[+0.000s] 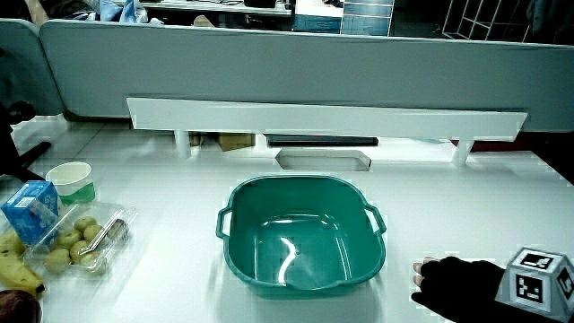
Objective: Pick red block
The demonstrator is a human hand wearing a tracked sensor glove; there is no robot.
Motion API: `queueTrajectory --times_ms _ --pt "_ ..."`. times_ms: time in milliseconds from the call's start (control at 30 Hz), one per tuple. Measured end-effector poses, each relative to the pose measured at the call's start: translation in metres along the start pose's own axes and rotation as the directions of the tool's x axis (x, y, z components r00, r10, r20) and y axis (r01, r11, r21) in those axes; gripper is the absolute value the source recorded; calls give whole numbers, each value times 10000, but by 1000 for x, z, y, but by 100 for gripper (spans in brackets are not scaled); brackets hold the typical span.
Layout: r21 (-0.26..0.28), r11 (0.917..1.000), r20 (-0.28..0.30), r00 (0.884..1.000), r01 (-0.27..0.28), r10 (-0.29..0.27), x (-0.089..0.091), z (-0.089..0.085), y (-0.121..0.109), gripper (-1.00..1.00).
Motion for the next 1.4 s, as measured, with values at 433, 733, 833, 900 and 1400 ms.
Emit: queueTrajectory --times_ms 433,733,833,900,1400 --pt "-506 9969 -297 9978 -604 590 -15 -24 0 0" --pt "-620 9944 -244 9962 -853 840 -24 -41 3 0" --pt "-890 9920 -457 9952 -900 862 -26 -52 7 0" --pt "-1089 9890 -578 9938 -1004 946 -28 -60 9 0" --pt "-1988 9726 -660 9918 -1205 1093 -45 -106 35 0"
